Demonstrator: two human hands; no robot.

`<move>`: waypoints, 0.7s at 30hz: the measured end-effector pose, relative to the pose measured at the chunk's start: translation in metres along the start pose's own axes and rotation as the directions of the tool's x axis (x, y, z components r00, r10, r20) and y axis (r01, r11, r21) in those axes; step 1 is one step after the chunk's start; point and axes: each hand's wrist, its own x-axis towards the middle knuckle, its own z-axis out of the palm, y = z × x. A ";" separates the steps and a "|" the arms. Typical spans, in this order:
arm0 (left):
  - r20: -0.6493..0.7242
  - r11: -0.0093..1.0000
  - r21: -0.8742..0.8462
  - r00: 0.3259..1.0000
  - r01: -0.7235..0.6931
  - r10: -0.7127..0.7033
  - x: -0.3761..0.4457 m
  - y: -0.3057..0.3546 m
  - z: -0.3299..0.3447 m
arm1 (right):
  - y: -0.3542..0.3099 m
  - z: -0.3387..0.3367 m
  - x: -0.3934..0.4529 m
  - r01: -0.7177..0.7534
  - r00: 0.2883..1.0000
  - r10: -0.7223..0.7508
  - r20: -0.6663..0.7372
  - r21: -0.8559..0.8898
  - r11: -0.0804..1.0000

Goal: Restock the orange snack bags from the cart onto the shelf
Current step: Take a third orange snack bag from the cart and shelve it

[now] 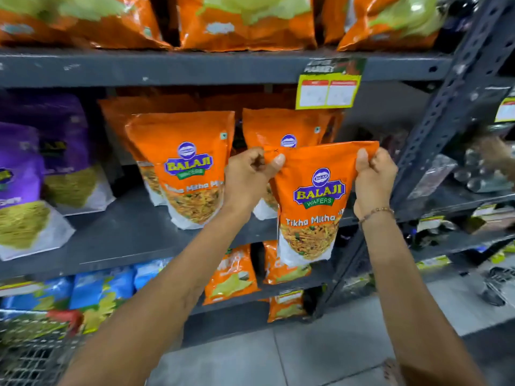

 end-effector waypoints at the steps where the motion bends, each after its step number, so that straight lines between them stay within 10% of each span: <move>1: -0.021 1.000 0.010 1.000 -0.023 0.023 0.008 0.003 0.016 | 0.002 -0.003 0.020 -0.015 1.000 0.015 0.001 0.001 1.000; 21: -0.017 0.997 0.072 1.000 0.006 -0.005 0.070 -0.012 0.102 | 0.064 0.026 0.156 -0.148 0.988 0.148 -0.037 0.010 0.989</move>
